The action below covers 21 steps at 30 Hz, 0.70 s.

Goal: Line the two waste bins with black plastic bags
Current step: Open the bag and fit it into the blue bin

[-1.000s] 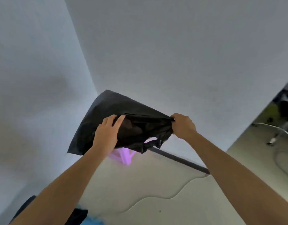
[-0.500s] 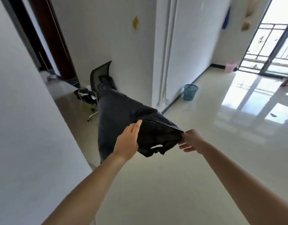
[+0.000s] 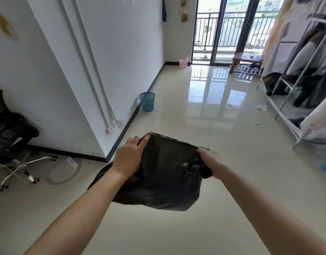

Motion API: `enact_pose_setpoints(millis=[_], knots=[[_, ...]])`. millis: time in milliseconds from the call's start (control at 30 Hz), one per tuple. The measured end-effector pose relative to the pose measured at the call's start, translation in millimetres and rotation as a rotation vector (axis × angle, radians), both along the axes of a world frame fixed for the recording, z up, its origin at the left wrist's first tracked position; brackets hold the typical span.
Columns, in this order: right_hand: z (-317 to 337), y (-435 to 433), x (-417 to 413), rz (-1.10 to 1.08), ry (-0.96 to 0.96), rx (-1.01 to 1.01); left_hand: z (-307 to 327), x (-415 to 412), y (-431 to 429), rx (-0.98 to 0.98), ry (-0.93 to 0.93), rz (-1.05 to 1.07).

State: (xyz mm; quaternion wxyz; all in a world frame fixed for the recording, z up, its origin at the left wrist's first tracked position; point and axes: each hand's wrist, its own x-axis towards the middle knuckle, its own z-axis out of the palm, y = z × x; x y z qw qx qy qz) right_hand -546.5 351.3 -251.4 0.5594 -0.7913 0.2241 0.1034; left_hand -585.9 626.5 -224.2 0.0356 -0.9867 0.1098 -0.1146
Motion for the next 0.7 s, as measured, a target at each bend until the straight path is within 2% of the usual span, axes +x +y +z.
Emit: enact_pose_setpoints(millis=[200,267,333,433,500,700], knots=[[-6.3,-1.1,124.0,0.489,-0.354,-0.743,-11.2,130.0,19.4,0.089,0.037,0.035],[-16.7,9.4,176.7,0.659,-0.403,-0.881,-22.5,182.0,39.9,0.098,0.051,0.054],[-22.7,24.9,233.5,0.733,-0.386,-0.968,-32.6,237.7,61.3,0.134,0.05,0.065],[-18.5,46.5,314.6,0.759,-0.355,-1.114,-38.5,319.5,87.2,0.096,0.096,0.054],[-8.6,55.7,373.1,0.683,-0.297,-1.166,-34.1,381.4,99.7,0.069,0.126,0.061],[20.1,62.5,527.2,0.459,-0.132,-1.121,-9.8,544.7,105.7,0.017,0.002,0.003]])
